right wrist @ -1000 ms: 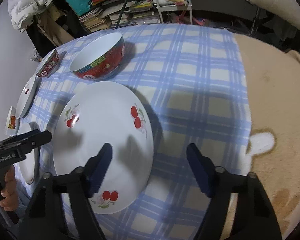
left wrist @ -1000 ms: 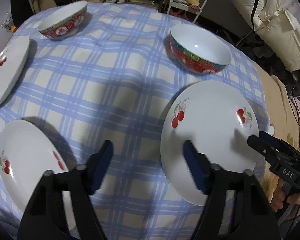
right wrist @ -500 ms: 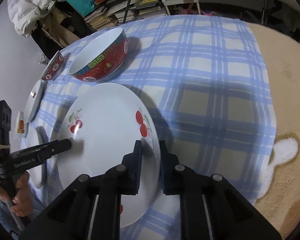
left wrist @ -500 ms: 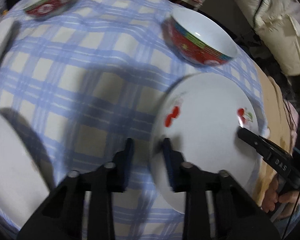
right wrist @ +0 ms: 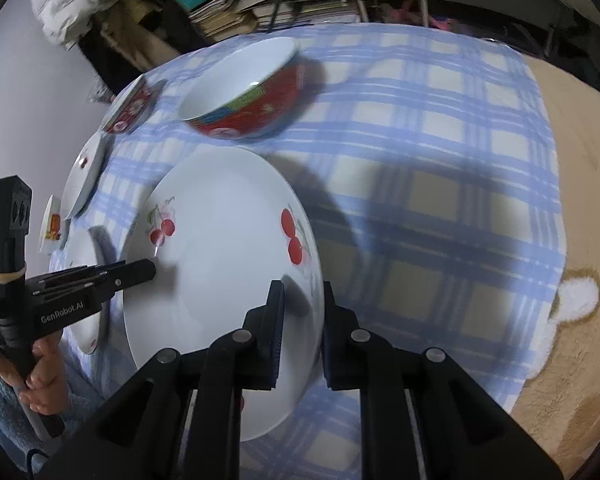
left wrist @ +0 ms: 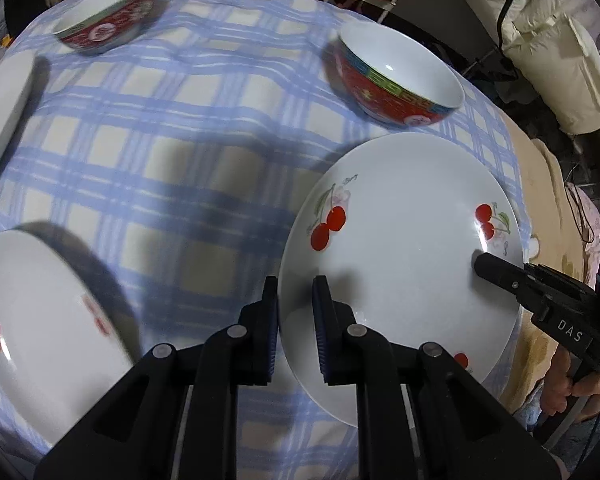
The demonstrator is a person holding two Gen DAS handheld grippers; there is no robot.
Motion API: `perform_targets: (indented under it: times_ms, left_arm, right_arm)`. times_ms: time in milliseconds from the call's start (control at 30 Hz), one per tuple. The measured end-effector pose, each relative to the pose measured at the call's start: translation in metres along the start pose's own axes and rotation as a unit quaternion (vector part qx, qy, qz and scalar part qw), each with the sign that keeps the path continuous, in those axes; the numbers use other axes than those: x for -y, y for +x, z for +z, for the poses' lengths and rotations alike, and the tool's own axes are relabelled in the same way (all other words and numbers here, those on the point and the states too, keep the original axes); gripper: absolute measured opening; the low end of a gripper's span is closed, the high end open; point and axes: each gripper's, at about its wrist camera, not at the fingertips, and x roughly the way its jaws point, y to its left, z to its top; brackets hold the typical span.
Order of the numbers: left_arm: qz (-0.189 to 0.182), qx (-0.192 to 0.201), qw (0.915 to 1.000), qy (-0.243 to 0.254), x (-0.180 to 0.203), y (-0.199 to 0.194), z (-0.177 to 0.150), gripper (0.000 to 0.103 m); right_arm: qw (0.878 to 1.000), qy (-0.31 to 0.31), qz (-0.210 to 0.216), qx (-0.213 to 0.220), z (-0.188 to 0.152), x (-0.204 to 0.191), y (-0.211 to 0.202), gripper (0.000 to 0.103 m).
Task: Organize plates and bowls
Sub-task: 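Lift the second plate with both tools and carry it over the plate stack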
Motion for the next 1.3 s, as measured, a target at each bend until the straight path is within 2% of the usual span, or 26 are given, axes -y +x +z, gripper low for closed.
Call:
perform_targets:
  times_ms: [467,700,833,1300]
  left_arm:
    - [0.018,0.064,0.9978,0.003,-0.027,-0.082,-0.001,0.016]
    - [0.03,0.088,0.9957,-0.004,-0.055,-0.118,-0.011,0.016]
    - [0.041,0.098,0.9944,-0.002,-0.073,-0.136,-0.021,0.016]
    - [0.064,0.112,0.9896,-0.064,-0.146,-0.169,-0.056,0.016]
  right_arm:
    - [0.998,-0.051,0.016,0.038,0.03,-0.073,-0.036,0.017]
    - [0.995,-0.078,0.017,0.062,0.037,-0.112,-0.051,0.017]
    - [0.994,-0.082,0.036,0.066,0.039,-0.133,-0.046,0.018]
    - [0.988,-0.131,0.059,0.06,0.034,-0.216,-0.017,0.018]
